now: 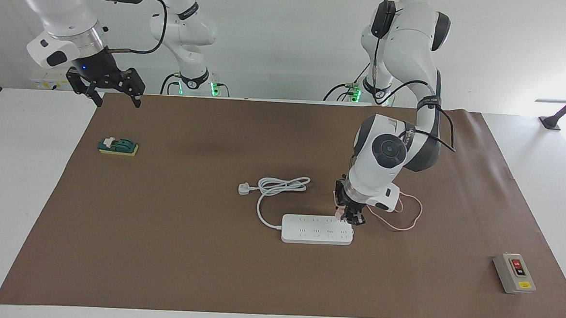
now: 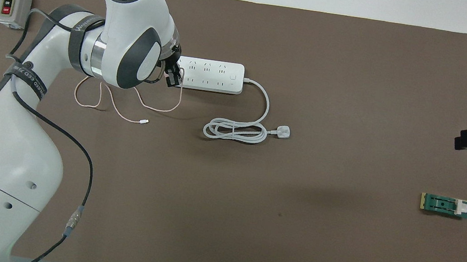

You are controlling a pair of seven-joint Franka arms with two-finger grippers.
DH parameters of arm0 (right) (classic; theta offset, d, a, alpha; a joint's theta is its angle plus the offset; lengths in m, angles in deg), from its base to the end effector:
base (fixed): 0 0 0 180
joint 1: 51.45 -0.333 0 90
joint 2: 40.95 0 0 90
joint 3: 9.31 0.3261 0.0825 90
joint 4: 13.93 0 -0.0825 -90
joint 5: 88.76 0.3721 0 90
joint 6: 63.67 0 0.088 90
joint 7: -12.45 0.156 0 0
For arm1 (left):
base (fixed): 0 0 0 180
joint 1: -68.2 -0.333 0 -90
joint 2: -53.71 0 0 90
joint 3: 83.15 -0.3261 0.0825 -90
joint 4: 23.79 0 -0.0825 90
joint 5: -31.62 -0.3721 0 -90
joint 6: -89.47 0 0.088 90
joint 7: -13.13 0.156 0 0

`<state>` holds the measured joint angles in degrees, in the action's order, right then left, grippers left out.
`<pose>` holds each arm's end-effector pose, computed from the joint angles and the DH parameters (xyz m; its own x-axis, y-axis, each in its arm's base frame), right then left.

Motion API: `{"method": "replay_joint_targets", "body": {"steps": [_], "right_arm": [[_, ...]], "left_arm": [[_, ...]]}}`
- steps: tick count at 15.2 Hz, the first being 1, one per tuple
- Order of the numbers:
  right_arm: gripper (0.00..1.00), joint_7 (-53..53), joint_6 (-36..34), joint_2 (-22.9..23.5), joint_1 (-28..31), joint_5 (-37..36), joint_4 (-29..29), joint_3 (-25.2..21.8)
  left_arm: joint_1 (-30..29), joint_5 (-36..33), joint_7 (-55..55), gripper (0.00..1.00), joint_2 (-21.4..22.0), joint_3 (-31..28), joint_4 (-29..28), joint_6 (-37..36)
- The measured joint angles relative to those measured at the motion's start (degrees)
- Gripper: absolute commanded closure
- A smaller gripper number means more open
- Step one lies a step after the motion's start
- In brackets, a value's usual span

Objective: Plug charger into power strip

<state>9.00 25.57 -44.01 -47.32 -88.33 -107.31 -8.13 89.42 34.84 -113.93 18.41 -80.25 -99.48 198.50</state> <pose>0.5220 -0.0255 0.5858 0.9998 0.0088 -0.0184 0.0086 -0.9999 -0.0075 0.6530 -0.2923 0.3371 -0.2526 0.9666 -0.0443 0.9655 0.2488 -0.0768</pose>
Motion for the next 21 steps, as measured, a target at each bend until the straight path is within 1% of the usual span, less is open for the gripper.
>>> {"method": "replay_joint_targets", "body": {"steps": [4,9,21], "right_arm": [[0.00,0.0,0.0,0.0,0.0,0.0,0.0,0.0],[0.00,0.0,0.0,0.0,0.0,0.0,0.0,0.0],[0.00,0.0,0.0,0.0,0.0,0.0,0.0,0.0]], "left_arm": [[-0.1,0.0,1.4,1.00,0.0,-0.1,-0.2,0.0],[-0.1,0.0,2.3,1.00,0.0,-0.1,-1.8,1.7],[-0.1,0.0,3.0,1.00,0.0,-0.1,-2.0,2.8]]}}
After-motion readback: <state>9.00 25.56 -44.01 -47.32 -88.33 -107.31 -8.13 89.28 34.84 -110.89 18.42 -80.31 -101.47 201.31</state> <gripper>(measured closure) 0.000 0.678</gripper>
